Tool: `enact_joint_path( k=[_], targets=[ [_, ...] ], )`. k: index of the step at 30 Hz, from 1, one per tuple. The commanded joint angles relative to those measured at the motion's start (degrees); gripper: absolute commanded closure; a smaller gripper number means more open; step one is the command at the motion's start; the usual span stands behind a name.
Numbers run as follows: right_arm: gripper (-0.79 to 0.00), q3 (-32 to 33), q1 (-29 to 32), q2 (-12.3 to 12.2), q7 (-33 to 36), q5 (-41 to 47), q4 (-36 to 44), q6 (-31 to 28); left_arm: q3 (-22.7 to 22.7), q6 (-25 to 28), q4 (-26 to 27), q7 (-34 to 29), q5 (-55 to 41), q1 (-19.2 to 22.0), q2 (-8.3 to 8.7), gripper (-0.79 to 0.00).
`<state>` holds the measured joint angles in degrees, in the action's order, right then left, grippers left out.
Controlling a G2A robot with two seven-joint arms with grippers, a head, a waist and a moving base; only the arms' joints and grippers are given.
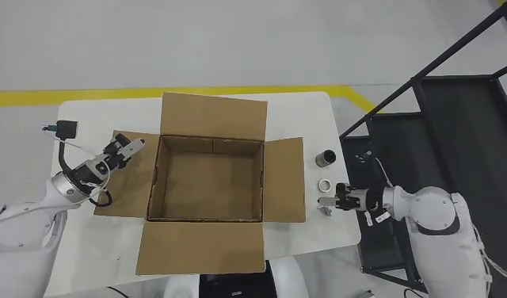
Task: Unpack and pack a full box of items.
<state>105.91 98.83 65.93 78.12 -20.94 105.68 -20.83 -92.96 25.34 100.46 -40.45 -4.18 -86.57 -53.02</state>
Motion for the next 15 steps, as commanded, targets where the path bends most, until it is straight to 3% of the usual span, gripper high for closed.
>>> enact_joint_path(
  k=[1,5,15],
  targets=[
    [-0.785,-1.0,0.0,-0.2,-0.3,-3.6,-1.2,0.0,0.0,0.0,0.0,0.0,0.0,0.0,0.0,-0.785],
    [-0.785,-4.6,-0.1,-0.6,-1.2,-13.5,-3.1,-0.1,0.0,0.0,0.0,0.0,0.0,0.0,0.0,-0.785],
    [-0.785,-12.6,-1.5,-0.9,-9.3,-28.2,-9.4,1.5,0.0,0.0,0.0,0.0,0.0,0.0,0.0,-0.785]
  ],
)
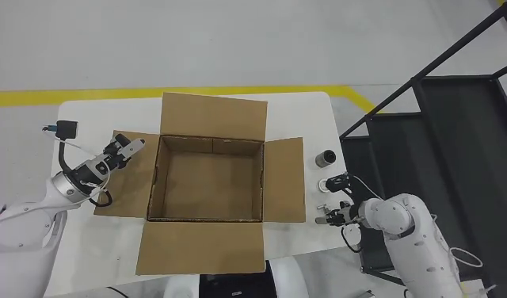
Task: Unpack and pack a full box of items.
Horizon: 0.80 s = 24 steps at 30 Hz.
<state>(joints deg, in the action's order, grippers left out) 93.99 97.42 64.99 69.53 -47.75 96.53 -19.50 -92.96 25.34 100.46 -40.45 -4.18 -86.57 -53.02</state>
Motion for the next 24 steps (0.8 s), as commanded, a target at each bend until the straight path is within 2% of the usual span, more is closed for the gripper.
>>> enact_joint_path(
  k=[1,6,8,10,11,13,15,19,20,22,24],
  targets=[
    [-0.785,-1.5,-0.3,0.1,-2.1,-2.2,-0.8,0.7,0.0,0.0,0.0,0.0,0.0,0.0,0.0,-0.785],
    [-0.785,-4.4,-1.0,0.2,-6.2,-4.5,-3.0,2.3,0.0,0.0,0.0,0.0,0.0,0.0,0.0,-0.785],
    [-0.742,-5.0,-1.3,0.1,-6.9,-4.8,-3.5,2.4,0.0,0.0,0.0,0.0,0.0,0.0,0.0,-0.785],
    [-0.61,-5.0,-1.6,0.0,-7.5,-4.6,-4.0,2.5,0.0,0.0,0.0,0.0,0.0,0.0,0.0,-0.785],
    [-0.566,-5.1,-1.8,0.0,-7.6,-4.8,-4.2,2.7,0.0,0.0,0.0,0.0,0.0,0.0,0.0,-0.785],
    [-0.529,-5.1,-2.0,-0.1,-8.1,-4.7,-4.6,3.1,0.0,0.0,0.0,0.0,0.0,0.0,0.0,-0.785],
    [-0.419,-5.3,-2.1,-0.2,-8.2,-5.5,-4.8,3.5,0.0,0.0,0.0,0.0,0.0,0.0,0.0,-0.785],
    [-0.256,-6.0,-2.2,-0.4,-8.0,-6.9,-4.8,4.3,0.0,0.0,0.0,0.0,0.0,0.0,0.0,-0.785],
    [-0.132,-6.1,-2.2,-0.4,-8.1,-7.2,-4.9,4.5,0.0,0.0,0.0,0.0,0.0,0.0,0.0,-0.785],
    [0.0,-6.5,-2.3,-0.5,-8.2,-8.0,-4.8,4.9,0.0,0.0,0.0,0.0,0.0,0.0,0.0,-0.785],
    [0.0,-6.7,-2.3,-0.5,-8.3,-8.2,-4.7,5.2,0.0,0.0,0.0,0.0,0.0,0.0,0.0,-0.785]
  ],
)
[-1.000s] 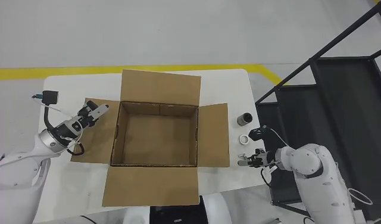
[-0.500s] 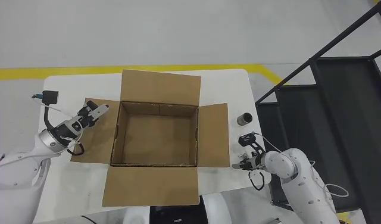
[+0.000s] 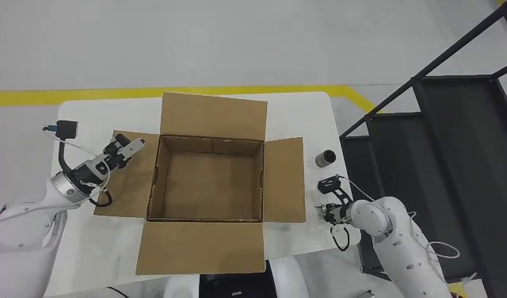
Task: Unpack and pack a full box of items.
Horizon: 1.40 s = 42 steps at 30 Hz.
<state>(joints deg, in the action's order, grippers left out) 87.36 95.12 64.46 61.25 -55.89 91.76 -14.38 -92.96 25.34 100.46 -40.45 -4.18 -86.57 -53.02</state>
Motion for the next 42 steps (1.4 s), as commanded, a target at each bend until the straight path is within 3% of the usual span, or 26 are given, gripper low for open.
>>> enact_joint_path(
  k=[1,8,15,21,26,33,37,42],
  targets=[
    [0.0,-0.2,0.0,-0.1,-0.1,-0.3,0.1,0.1,0.0,0.0,0.0,0.0,0.0,0.0,0.0,-0.785],
    [0.0,1.8,0.9,-0.6,0.3,0.6,4.6,1.3,0.0,0.0,0.0,0.0,0.0,0.0,0.0,-0.785],
    [0.0,12.5,5.6,-1.6,2.6,5.5,18.2,3.0,0.0,0.0,0.0,0.0,0.0,0.0,0.0,-0.785],
    [0.0,23.2,11.2,-1.8,-0.2,13.3,30.1,4.5,0.0,0.0,0.0,0.0,0.0,0.0,0.0,-0.785],
    [0.0,25.2,12.0,-1.7,-4.8,21.9,35.6,1.3,0.0,0.0,0.0,0.0,0.0,0.0,0.0,-0.785],
    [0.0,15.5,3.7,-2.0,-8.2,26.4,38.2,-2.0,0.0,0.0,0.0,0.0,0.0,0.0,0.0,-0.785],
    [0.0,2.6,-5.3,-2.0,-4.7,25.3,35.8,-3.7,0.0,0.0,0.0,0.0,0.0,0.0,0.0,-0.785],
    [0.0,-16.3,-17.6,-0.7,-2.5,18.6,28.8,0.1,0.0,0.0,0.0,0.0,0.0,0.0,0.0,-0.785]
  ],
)
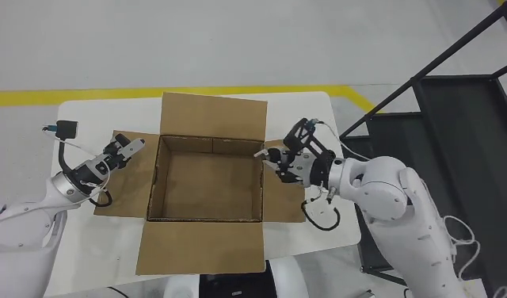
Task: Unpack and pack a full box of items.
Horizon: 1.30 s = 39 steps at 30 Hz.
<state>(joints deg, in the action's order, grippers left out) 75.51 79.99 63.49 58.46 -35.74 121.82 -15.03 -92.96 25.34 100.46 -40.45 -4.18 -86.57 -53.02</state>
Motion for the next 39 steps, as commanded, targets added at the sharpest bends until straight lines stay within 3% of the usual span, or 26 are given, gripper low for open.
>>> enact_joint_path(
  k=[1,8,14,19,28,29,30,31,32,39],
  targets=[
    [0.0,-7.7,-4.9,0.7,0.7,-3.6,-2.7,1.8,0.0,0.0,0.0,0.0,0.0,0.0,0.0,-0.785],
    [0.0,-26.9,-21.7,4.5,5.8,-12.5,-14.9,9.8,0.0,0.0,0.0,0.0,0.0,0.0,0.0,-0.785],
    [0.0,-38.3,-28.5,7.8,7.9,-18.7,-24.4,12.6,0.0,0.0,0.0,0.0,0.0,0.0,0.0,-0.785],
    [0.0,-44.0,-31.8,10.5,10.8,-19.4,-31.7,13.9,0.0,0.0,0.0,0.0,0.0,0.0,0.0,-0.785],
    [0.0,-47.6,-35.1,13.9,8.3,-20.2,-40.2,15.6,0.0,0.0,0.0,0.0,0.0,0.0,0.0,-0.785],
    [-0.065,-47.8,-35.3,14.1,8.1,-20.4,-40.8,15.6,0.0,0.0,0.0,0.0,0.0,0.0,0.0,-0.785],
    [-0.234,-47.9,-35.3,14.3,7.9,-20.5,-41.4,15.7,0.0,0.0,0.0,0.0,0.0,0.0,0.0,-0.785],
    [-0.449,-48.0,-35.3,14.5,7.8,-20.6,-42.0,15.7,0.0,0.0,0.0,0.0,0.0,0.0,0.0,-0.785],
    [-0.767,-48.1,-35.3,14.7,7.8,-20.4,-42.5,15.7,0.0,0.0,0.0,0.0,0.0,0.0,0.0,-0.785],
    [-0.785,-47.6,-35.3,15.5,8.5,-20.0,-42.6,14.7,0.0,0.0,0.0,0.0,0.0,0.0,0.0,-0.785]
  ],
)
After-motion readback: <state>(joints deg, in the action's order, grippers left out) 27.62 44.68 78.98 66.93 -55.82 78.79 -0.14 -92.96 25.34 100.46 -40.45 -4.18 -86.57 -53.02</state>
